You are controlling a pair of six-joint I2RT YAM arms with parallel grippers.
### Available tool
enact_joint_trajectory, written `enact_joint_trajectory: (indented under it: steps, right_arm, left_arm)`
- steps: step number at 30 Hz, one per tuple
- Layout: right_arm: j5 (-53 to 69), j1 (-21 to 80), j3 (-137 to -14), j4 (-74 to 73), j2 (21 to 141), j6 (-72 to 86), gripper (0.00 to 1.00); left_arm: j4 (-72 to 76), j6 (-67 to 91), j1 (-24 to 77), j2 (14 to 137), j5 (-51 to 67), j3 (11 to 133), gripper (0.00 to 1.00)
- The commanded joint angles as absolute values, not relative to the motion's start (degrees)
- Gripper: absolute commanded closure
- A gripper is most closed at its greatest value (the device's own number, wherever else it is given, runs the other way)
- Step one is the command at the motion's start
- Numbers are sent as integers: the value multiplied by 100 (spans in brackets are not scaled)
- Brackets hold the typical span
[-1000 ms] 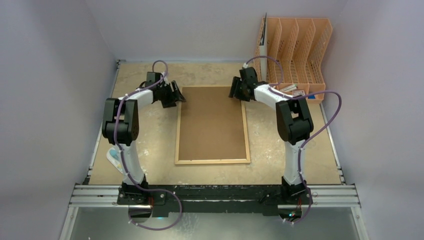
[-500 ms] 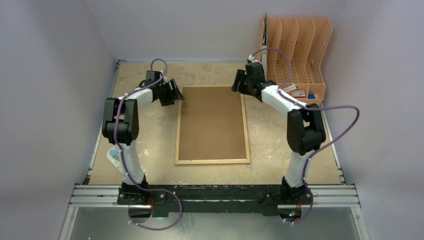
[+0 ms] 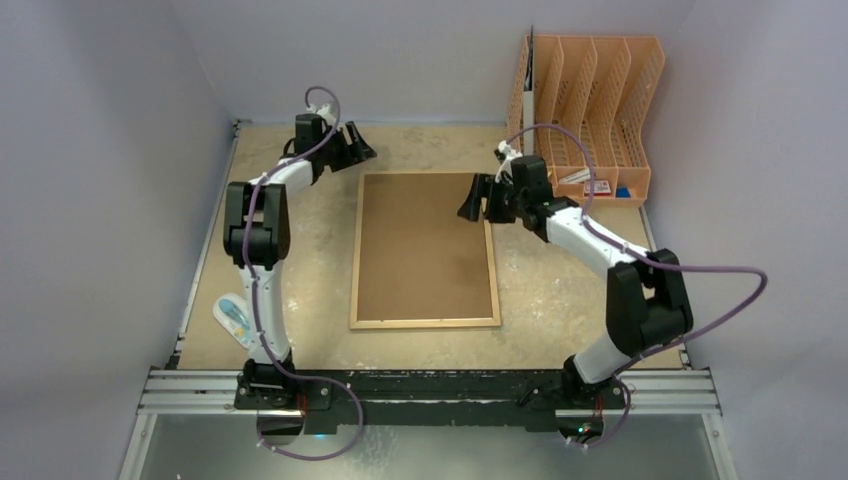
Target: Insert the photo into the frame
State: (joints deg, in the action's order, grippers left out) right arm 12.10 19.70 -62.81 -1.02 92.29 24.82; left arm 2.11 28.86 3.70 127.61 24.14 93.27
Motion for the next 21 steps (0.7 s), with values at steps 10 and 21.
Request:
enact_joint_trajectory:
  steps: [10,21]
  right_arm:
    - [3586,3659,-4680,-304,8064,1921,20]
    - [3390,5311,-3766,218,8185,2611,26]
  left_arm:
    - [265,2550,335,13841,4300,10430,32]
    - [-995,1406,343,13470,4693,9795,34]
